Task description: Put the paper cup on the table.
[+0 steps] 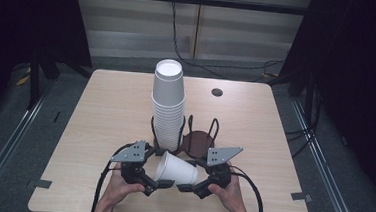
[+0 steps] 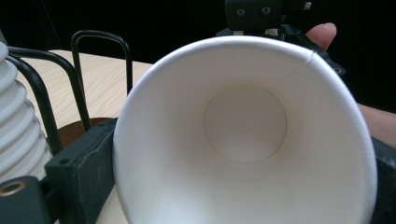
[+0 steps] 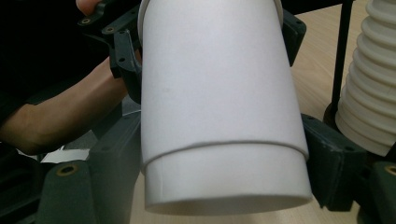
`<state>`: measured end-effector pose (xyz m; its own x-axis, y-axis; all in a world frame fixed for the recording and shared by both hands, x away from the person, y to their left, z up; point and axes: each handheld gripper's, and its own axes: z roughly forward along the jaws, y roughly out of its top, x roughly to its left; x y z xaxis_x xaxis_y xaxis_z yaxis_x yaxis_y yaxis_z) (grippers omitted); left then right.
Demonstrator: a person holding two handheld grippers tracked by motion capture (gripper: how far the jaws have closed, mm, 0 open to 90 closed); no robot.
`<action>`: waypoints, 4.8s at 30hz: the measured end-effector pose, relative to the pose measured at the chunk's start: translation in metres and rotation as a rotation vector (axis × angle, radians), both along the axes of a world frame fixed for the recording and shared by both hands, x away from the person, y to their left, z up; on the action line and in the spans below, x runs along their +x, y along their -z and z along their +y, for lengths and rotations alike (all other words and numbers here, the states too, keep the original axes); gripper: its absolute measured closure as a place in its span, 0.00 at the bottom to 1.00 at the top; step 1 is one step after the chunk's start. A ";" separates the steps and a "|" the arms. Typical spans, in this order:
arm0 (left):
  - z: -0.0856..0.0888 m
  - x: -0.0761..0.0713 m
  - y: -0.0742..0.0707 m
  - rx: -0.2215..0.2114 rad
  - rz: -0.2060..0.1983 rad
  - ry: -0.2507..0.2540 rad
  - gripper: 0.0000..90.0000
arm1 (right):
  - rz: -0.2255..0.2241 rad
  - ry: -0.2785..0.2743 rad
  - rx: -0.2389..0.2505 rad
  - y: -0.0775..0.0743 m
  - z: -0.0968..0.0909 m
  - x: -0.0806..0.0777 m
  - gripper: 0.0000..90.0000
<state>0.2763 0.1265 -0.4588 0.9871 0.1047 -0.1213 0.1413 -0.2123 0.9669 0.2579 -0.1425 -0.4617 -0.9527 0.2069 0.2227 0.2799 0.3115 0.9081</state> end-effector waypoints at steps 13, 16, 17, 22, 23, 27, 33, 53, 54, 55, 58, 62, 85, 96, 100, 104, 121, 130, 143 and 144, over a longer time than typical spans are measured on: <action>0.005 0.001 -0.004 -0.003 0.026 0.006 0.11 | 0.001 0.006 0.030 0.002 -0.001 0.002 0.21; 0.006 0.001 -0.005 0.014 0.024 -0.015 0.11 | 0.001 0.027 0.033 0.003 -0.002 0.002 0.16; 0.007 0.001 -0.005 0.018 0.024 -0.021 0.11 | 0.001 0.038 0.038 0.003 -0.002 0.002 0.15; 0.010 0.001 -0.007 0.051 0.023 -0.048 0.11 | -0.007 0.075 0.040 0.004 -0.005 0.000 0.15; 0.011 0.001 -0.007 0.056 0.023 -0.055 0.11 | -0.009 0.101 0.042 0.003 -0.007 0.001 0.15; 0.016 0.001 -0.009 0.060 0.027 -0.069 0.11 | -0.020 0.131 0.040 0.002 -0.008 -0.001 0.14; 0.023 0.005 -0.006 0.092 0.043 -0.080 0.11 | -0.076 0.220 0.010 0.003 -0.009 -0.006 0.14; 0.051 0.012 -0.016 0.165 0.058 -0.163 0.11 | -0.195 0.572 0.092 0.028 -0.037 -0.019 0.15; 0.053 0.013 -0.016 0.165 0.061 -0.167 0.11 | -0.203 0.589 0.102 0.030 -0.038 -0.020 0.15; 0.055 0.014 -0.016 0.172 0.062 -0.178 0.11 | -0.205 0.605 0.110 0.031 -0.038 -0.021 0.15; 0.059 0.015 -0.016 0.193 0.070 -0.203 0.11 | -0.215 0.635 0.132 0.035 -0.041 -0.022 0.15; 0.064 0.017 -0.015 0.217 0.079 -0.229 0.11 | -0.241 0.681 0.143 0.040 -0.044 -0.023 0.15; 0.094 0.036 -0.026 0.400 0.109 -0.388 0.11 | -0.367 0.738 0.209 0.050 -0.042 -0.033 0.15; 0.104 0.050 -0.043 0.470 0.104 -0.432 0.11 | -0.368 0.739 0.209 0.050 -0.042 -0.033 0.15; 0.105 0.062 -0.044 0.485 0.118 -0.425 0.11 | -0.368 0.738 0.209 0.050 -0.042 -0.033 0.15; 0.104 0.072 -0.046 0.539 0.119 -0.426 0.11 | -0.368 0.738 0.209 0.050 -0.042 -0.033 0.15; 0.094 0.111 -0.056 0.731 0.097 -0.415 0.11 | -0.367 0.738 0.209 0.050 -0.042 -0.033 0.15; 0.092 0.125 -0.059 0.796 0.120 -0.399 0.10 | -0.367 0.738 0.209 0.050 -0.042 -0.033 0.15; 0.082 0.137 -0.050 0.891 0.145 -0.390 0.10 | -0.368 0.738 0.209 0.050 -0.042 -0.033 0.15; 0.081 0.137 -0.049 0.880 0.150 -0.392 0.10 | -0.366 0.736 0.209 0.050 -0.042 -0.033 0.15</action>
<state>0.4130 0.2071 -0.4095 0.8438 0.5355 0.0360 0.4643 -0.7620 0.4515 0.2253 -0.1845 -0.5116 -0.6106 0.7914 0.0291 0.0223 -0.0196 0.9996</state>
